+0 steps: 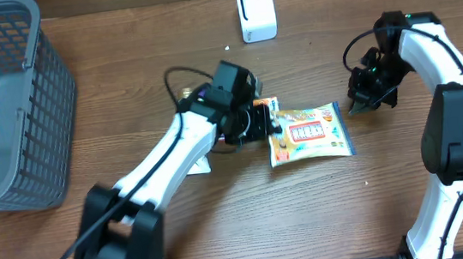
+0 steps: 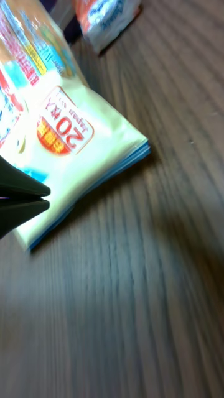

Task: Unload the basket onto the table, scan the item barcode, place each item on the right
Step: 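Grasp the yellow bag with the left gripper and pull it left, then release the bag and retract the left gripper beside the white tube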

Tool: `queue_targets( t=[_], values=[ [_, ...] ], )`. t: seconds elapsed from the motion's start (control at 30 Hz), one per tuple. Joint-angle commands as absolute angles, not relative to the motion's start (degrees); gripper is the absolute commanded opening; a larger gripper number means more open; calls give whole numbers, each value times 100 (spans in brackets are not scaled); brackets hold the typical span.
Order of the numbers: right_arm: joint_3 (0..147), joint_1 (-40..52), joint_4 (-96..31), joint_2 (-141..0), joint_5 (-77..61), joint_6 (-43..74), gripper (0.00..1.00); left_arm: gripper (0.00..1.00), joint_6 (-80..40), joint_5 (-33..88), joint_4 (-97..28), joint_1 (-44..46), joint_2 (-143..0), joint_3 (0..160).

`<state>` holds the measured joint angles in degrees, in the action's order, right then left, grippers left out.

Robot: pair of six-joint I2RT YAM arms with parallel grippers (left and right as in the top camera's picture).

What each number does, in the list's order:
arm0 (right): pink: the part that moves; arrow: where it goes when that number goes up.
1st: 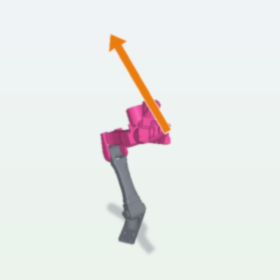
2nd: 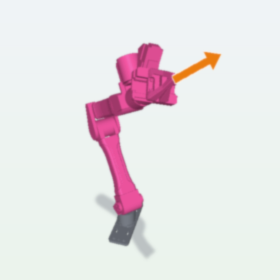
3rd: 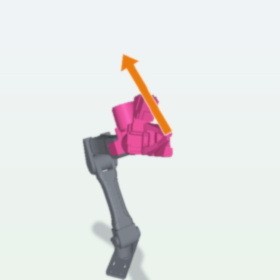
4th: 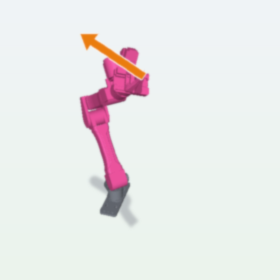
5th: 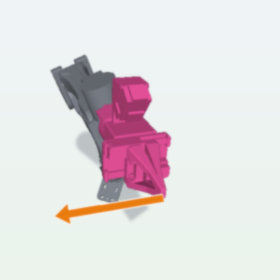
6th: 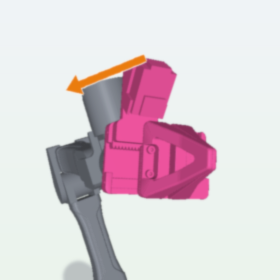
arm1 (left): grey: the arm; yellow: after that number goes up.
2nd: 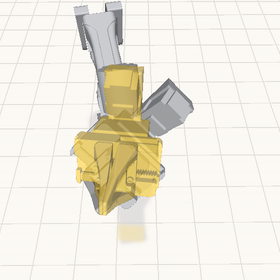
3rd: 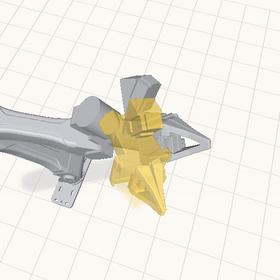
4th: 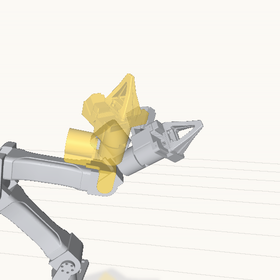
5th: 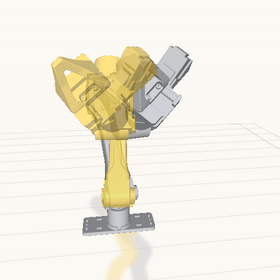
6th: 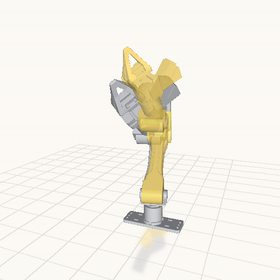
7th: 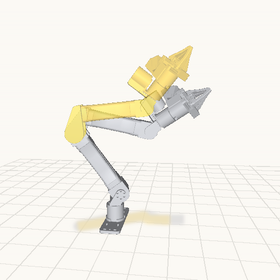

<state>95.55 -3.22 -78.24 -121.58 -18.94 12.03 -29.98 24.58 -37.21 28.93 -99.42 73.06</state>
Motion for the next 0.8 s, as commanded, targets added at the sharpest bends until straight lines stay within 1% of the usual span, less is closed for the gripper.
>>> queue_targets(
  t=[0.0, 0.27, 0.43, 0.53, 0.63, 0.67, 0.7, 0.77],
  values=[
    [10200, -425, -8071, -12160, -1802, 1081, 4, 4, -2668, 1553, -3951, 2954, -9286, 7677],
    [11365, -425, -8858, -12140, -1802, 888, 4, 4, -2565, 78, -4707, 2963, -8801, 8106],
    [11688, -375, -9174, -12105, -1933, 836, 4, 4, -2582, -80, -4971, 2923, -8801, 8267],
    [11686, -130, -9345, -12097, -2082, 521, 4, 6, -3015, -132, -5085, 2683, -8805, 8265],
    [11686, 217, -9356, -12097, -2067, 506, 5, 17, -3319, -51, -5214, 2274, -8805, 8265],
    [11686, 373, -9354, -12097, -2062, 504, 8, 27, -3330, -12, -5256, 2132, -8805, 8265],
    [11684, 548, -9351, -12097, -2060, 504, 12, 44, -3328, 27, -5306, 1992, -8805, 8265],
    [11662, 858, -9327, -12097, -2018, 506, 25, 63, -3323, 104, -5389, 1774, -8805, 8265]
  ],
)
